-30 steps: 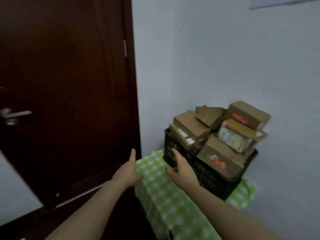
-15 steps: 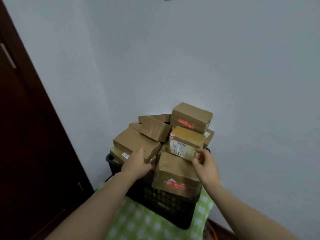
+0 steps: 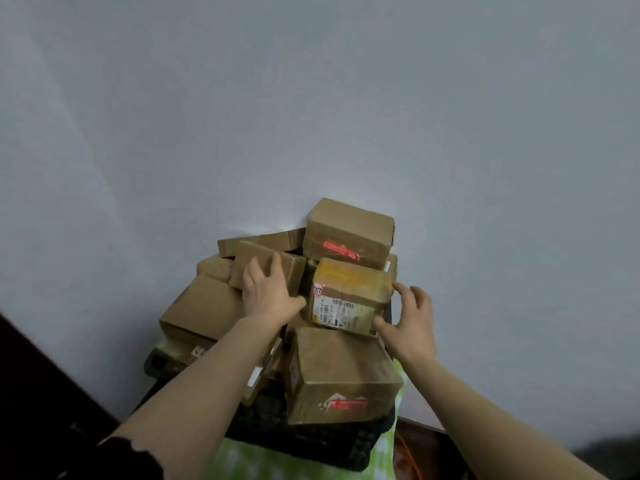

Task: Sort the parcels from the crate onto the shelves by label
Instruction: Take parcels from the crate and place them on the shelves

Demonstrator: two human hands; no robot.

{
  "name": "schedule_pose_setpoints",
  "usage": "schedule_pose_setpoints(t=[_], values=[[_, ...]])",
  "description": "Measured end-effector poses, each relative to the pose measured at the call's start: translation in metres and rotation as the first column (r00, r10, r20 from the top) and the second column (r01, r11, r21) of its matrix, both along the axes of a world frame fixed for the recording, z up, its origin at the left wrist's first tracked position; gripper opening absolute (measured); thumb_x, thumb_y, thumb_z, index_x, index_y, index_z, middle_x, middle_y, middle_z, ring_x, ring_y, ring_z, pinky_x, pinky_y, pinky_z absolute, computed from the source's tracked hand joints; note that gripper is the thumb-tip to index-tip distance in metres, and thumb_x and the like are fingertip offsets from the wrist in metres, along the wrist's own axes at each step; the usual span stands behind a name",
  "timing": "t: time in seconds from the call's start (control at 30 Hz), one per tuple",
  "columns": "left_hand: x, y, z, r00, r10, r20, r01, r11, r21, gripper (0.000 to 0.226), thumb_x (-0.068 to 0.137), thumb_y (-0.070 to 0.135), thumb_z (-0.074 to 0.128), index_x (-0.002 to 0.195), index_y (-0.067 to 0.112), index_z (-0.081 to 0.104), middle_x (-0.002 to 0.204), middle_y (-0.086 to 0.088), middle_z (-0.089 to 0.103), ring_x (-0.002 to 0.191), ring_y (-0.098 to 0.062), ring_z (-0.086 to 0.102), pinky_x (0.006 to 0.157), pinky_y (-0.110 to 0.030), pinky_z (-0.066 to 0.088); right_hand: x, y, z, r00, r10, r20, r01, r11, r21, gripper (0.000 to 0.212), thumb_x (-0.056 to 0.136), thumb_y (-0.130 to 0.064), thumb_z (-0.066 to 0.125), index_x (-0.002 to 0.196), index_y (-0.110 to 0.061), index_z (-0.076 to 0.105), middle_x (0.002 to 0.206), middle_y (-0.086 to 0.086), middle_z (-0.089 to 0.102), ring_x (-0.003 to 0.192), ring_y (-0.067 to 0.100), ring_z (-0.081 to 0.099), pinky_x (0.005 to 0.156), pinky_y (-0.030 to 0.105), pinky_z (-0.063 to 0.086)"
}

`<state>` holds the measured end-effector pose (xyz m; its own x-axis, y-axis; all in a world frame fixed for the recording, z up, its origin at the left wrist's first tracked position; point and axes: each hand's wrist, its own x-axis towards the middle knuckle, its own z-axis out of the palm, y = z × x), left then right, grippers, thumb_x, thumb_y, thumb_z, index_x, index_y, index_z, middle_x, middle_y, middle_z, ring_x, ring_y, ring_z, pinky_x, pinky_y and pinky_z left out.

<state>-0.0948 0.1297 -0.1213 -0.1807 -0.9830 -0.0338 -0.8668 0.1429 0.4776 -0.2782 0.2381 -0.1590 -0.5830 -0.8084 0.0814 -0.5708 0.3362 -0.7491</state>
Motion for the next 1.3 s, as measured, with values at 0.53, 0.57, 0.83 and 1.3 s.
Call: schedule_pose_setpoints(t=[0.53,0.57,0.83,1.3], values=[[-0.023,0.002,0.011,0.737,0.032,-0.676,0.046,0.994,0.097,0.044,0.090,-0.005,0.045,0.126,0.017,0.059,0.115,-0.001,0.063,0.090,-0.011,0.065,0.072,-0.033,0.059,-0.012,-0.016,0.006,0.972,0.172,0.162,-0.169,0.985,-0.034,0.078,0.076,-0.019,0.078,0.141,-0.026,0.035,0.145,0.002,0.035,0.122,0.025,0.051,0.100,0.040,0.048],[-0.023,0.004,0.021,0.719,0.035,-0.695,0.036,0.996,0.088,0.044,0.089,-0.006,0.046,0.122,0.019,0.061,0.110,0.001,0.064,0.085,-0.012,0.066,0.069,-0.035,0.060,-0.011,-0.014,0.009,0.951,0.180,0.253,-0.167,0.983,-0.070,0.074,0.072,-0.021,0.081,0.132,-0.029,0.039,0.139,0.002,0.041,0.116,0.024,0.056,0.093,0.040,0.053],[-0.007,0.061,0.092,0.628,0.067,-0.775,0.029,0.994,0.109,0.068,0.077,-0.022,0.044,0.119,0.028,0.063,0.091,0.003,0.064,0.072,-0.005,0.062,0.055,-0.020,0.055,0.006,0.006,0.032,0.639,0.401,0.656,-0.337,0.913,-0.230,0.077,0.054,-0.018,0.090,0.114,-0.020,0.041,0.117,0.010,0.061,0.096,0.026,0.068,0.066,0.029,0.056],[0.112,0.273,0.087,0.320,0.399,-0.859,-0.302,0.903,0.306,0.066,0.057,0.014,0.085,0.119,0.011,0.062,0.112,-0.009,0.070,0.103,-0.027,0.067,0.092,-0.050,0.052,0.116,0.093,0.067,-0.042,0.624,0.780,-0.735,0.510,-0.447,0.070,0.066,0.004,0.074,0.124,-0.012,0.039,0.109,0.010,0.069,0.105,0.032,0.065,0.089,0.043,0.055]])
